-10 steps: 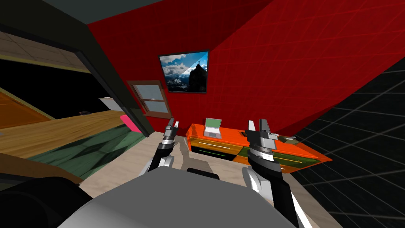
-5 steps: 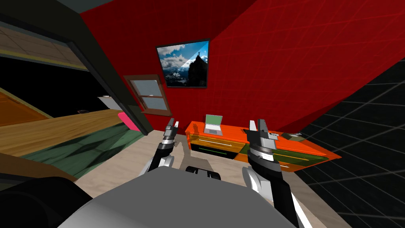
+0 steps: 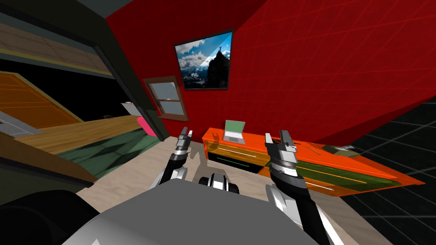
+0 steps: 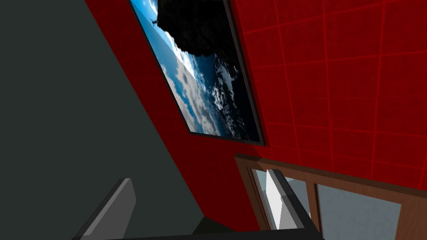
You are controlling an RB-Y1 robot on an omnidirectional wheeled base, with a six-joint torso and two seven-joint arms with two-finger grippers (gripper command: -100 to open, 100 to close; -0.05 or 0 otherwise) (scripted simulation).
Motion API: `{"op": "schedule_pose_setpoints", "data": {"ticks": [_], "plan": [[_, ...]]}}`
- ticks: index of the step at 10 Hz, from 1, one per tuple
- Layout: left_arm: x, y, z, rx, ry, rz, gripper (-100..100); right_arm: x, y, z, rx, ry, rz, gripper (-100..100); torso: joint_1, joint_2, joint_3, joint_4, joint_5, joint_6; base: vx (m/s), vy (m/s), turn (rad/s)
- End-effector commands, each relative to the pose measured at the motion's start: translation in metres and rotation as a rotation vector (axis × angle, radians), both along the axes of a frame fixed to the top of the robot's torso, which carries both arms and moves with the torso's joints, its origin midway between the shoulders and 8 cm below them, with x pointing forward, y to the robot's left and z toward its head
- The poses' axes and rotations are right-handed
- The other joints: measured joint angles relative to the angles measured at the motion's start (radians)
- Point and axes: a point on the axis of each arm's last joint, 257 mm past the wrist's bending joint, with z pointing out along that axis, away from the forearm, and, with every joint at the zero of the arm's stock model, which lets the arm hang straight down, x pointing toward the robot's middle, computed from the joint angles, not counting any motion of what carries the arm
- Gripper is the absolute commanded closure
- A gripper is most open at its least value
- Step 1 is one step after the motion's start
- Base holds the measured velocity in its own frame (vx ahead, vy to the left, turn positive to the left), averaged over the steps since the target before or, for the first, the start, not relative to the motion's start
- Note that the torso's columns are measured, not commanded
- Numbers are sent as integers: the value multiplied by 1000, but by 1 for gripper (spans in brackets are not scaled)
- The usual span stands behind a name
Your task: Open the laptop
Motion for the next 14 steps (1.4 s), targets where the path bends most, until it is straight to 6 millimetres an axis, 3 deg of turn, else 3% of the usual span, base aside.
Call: {"op": "schedule_pose_setpoints", "data": {"ticks": [1,6,7,9,12,14], "plan": [[0,0,0,0,0,0,0,3,-10,-28,-101,95,-57,-100,-1,1,-1,1,0,0,23,87,268],[0,0,0,0,0,0,0,-3,-52,-103,-360,347,-213,-100,-2,1,-1,1,-1,0,69,95,366],[0,0,0,0,0,0,0,-5,-54,-106,-361,359,-215,-100,-2,2,0,1,-1,0,45,56,152],[0,0,0,0,0,0,0,-15,-78,-139,-481,475,-286,-100,-4,4,1,2,-1,-1,58,51,404],[0,0,0,0,0,0,0,-27,-94,-162,-546,556,-323,-100,-2,2,0,2,-1,-1,53,40,221],[0,0,0,0,0,0,0,-46,-124,-194,-676,680,-393,-100,-3,1,-1,1,-1,-1,83,37,358]]}}
